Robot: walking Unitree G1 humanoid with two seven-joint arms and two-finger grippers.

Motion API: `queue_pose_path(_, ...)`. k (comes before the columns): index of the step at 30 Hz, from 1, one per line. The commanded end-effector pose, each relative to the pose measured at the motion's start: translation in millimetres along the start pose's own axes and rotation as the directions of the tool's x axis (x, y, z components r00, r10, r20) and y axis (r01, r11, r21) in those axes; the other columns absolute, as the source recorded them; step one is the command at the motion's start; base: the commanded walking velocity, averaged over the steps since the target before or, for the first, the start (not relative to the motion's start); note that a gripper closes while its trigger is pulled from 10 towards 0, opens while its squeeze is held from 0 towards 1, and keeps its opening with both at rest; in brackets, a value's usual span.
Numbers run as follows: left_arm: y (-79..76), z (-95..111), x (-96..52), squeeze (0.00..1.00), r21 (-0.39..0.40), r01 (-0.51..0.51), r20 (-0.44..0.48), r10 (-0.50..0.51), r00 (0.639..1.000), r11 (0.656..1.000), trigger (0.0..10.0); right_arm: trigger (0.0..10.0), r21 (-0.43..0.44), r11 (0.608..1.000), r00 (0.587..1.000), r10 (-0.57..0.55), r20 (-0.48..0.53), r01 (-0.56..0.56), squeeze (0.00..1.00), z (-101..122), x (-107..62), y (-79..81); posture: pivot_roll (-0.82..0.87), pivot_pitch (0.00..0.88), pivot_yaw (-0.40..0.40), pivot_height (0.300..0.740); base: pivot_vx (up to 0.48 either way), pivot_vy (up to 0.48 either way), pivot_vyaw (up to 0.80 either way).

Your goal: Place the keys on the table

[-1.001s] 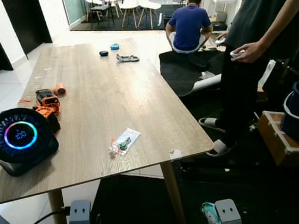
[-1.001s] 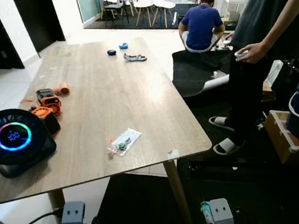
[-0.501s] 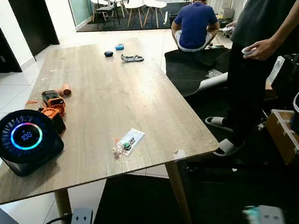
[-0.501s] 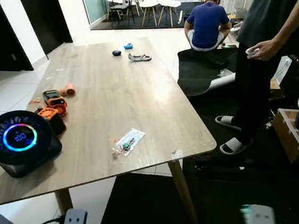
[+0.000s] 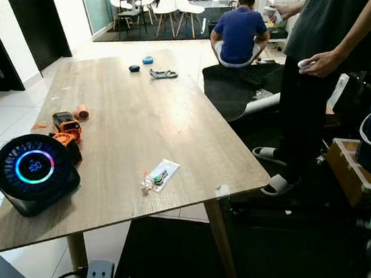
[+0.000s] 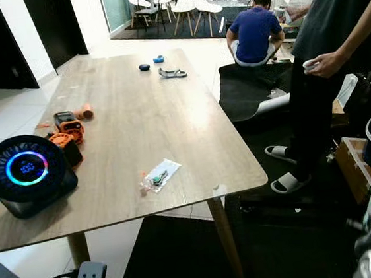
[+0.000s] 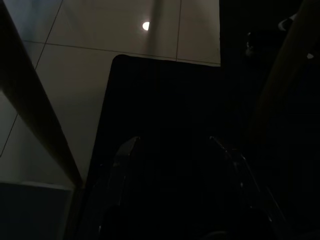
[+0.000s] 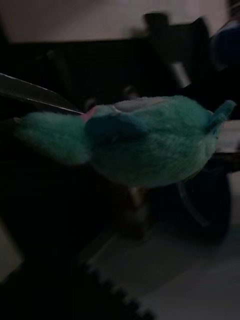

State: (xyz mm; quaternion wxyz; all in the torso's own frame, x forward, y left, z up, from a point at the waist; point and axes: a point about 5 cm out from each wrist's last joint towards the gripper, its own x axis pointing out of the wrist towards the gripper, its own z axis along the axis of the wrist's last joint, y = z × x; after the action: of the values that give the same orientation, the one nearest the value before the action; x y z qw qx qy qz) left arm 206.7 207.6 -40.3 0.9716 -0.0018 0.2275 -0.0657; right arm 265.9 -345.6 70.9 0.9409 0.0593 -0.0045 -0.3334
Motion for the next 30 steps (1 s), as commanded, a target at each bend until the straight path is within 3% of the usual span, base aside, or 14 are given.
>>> queue_pose_path(1,-5.5,1,1.9,0.0,-0.008,0.013,0.012,-0.013,1.0,1.0,10.0,10.0,-0.007,0.996,0.994,0.084,0.063,-0.084,0.0,27,16.2,23.1,0.09,0.074,-0.019,0.74,0.0,0.0,0.0)
queue_pose_path(2,-5.5,1,1.9,0.0,-0.008,0.013,0.012,-0.013,1.0,1.0,10.0,10.0,-0.007,0.996,0.994,0.084,0.063,-0.084,0.0,27,16.2,23.1,0.09,0.074,-0.019,0.74,0.0,0.0,0.0)
queue_pose_path(3,-5.9,2,2.3,0.0,-0.009,0.013,0.014,-0.013,1.0,1.0,10.0,10.0,-0.009,0.988,0.985,0.156,0.069,-0.155,0.0,37,21.9,43.8,0.09,0.071,-0.024,0.74,0.0,0.0,0.0)
queue_pose_path(7,-6.7,2,2.8,0.0,-0.015,0.006,0.018,-0.006,1.0,1.0,10.0,10.0,-0.013,0.951,0.949,0.308,0.073,-0.308,0.0,53,25.9,90.9,0.1,0.069,-0.035,0.74,0.0,0.0,0.0)
queue_pose_path(10,-6.9,2,2.6,0.0,-0.018,0.004,0.02,-0.004,1.0,1.0,10.0,10.0,-0.01,0.94,0.937,0.341,0.074,-0.341,0.0,56,25.7,102.4,0.1,0.069,-0.035,0.74,0.0,0.0,0.0)
queue_pose_path(12,-7.5,2,1.9,0.0,-0.021,0.001,0.022,0.0,1.0,1.0,10.0,10.0,-0.001,0.917,0.915,0.397,0.07,-0.398,0.0,61,24.0,124.4,0.1,0.071,-0.041,0.74,0.0,0.0,0.0)
queue_pose_path(13,-7.5,2,1.9,0.0,-0.021,0.001,0.022,0.0,1.0,1.0,10.0,10.0,-0.001,0.917,0.915,0.397,0.07,-0.398,0.0,61,24.0,124.4,0.1,0.071,-0.041,0.74,0.0,0.0,0.0)
queue_pose_path(15,-8.1,1,1.3,0.0,-0.022,0.0,0.025,0.0,1.0,1.0,10.0,10.0,0.0,0.896,0.894,0.444,0.057,-0.444,0.0,62,21.0,142.1,0.1,0.073,-0.042,0.74,0.0,0.0,0.0)
queue_pose_path(18,-8.4,2,1.1,0.0,-0.022,0.001,0.027,0.0,1.0,1.0,10.0,10.0,-0.001,0.887,0.886,0.461,0.045,-0.462,0.0,61,19.5,148.1,0.1,0.073,-0.042,0.74,0.0,0.0,0.0)
queue_pose_path(20,-8.3,3,1.2,0.0,-0.018,0.006,0.031,-0.005,1.0,1.0,10.0,10.0,0.003,0.842,0.842,0.539,-0.011,-0.539,0.0,56,12.3,170.0,0.11,0.076,-0.041,0.74,0.0,0.0,0.0)
queue_pose_path(21,-8.3,3,1.2,0.0,-0.018,0.006,0.031,-0.005,1.0,1.0,10.0,10.0,0.003,0.842,0.842,0.539,-0.011,-0.539,0.0,56,12.3,170.0,0.11,0.076,-0.041,0.74,0.0,0.0,0.0)
queue_pose_path(23,-7.3,4,1.6,0.0,-0.016,0.007,0.036,-0.007,0.999,1.0,10.0,10.0,0.0,0.796,0.796,0.604,-0.042,-0.605,0.0,56,4.9,189.7,0.11,0.076,-0.042,0.74,0.0,0.0,0.0)
queue_pose_path(25,-7.3,4,1.6,0.0,-0.016,0.007,0.036,-0.007,0.999,1.0,10.0,10.0,0.0,0.796,0.796,0.604,-0.042,-0.605,0.0,56,4.9,189.7,0.11,0.076,-0.042,0.74,0.0,0.0,0.0)
queue_pose_path(30,-4.1,7,1.5,0.0,-0.016,-0.002,0.047,0.002,0.999,1.0,10.0,10.0,0.004,0.709,0.708,0.705,-0.046,-0.705,0.0,59,-11.9,224.2,0.11,0.078,-0.045,0.74,0.0,0.0,0.0)
